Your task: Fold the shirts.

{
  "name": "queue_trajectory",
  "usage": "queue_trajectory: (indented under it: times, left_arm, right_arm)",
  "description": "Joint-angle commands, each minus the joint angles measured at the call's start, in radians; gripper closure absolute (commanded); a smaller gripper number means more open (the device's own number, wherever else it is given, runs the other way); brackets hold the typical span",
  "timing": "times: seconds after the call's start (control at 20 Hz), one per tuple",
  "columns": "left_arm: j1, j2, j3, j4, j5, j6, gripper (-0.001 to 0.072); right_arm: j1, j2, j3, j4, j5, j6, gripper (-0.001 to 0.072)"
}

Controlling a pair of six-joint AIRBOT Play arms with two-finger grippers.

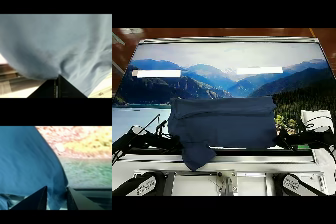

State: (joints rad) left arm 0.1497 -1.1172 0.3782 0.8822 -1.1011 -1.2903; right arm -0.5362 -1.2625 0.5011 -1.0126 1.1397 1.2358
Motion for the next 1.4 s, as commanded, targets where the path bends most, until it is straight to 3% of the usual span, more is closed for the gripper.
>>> queue_trajectory:
  times: [0.0, 0.05, 0.2, 0.4, 0.7, 1.35]
  left_arm:
    - [0.000, 0.000, 0.065, 0.000, 0.001, 0.000, 0.0667]
    - [0.000, 0.000, 0.095, 0.000, 0.000, 0.002, 0.0667]
    - [0.000, 0.000, 0.236, 0.000, -0.074, 0.111, 0.0667]
    - [0.002, -0.009, 0.448, -0.001, -0.082, 0.108, 0.0668]
    - [0.059, -0.138, 0.630, -0.001, -0.059, 0.082, 0.0667]
    - [0.041, -0.515, 0.834, -0.098, -0.022, 0.100, 0.0665]
  right_arm:
    - [0.070, 0.000, -0.002, 0.035, -0.003, -0.029, 0.0560]
    - [0.104, 0.000, 0.011, 0.031, -0.018, -0.048, 0.0646]
    - [0.190, 0.001, 0.127, 0.030, -0.029, -0.085, 0.0647]
    - [0.283, 0.001, 0.335, 0.024, -0.077, -0.030, 0.0648]
    - [0.334, -0.005, 0.473, -0.078, -0.336, 0.099, 0.0649]
    - [0.405, -0.280, 0.569, -0.039, -0.442, 0.176, 0.0628]
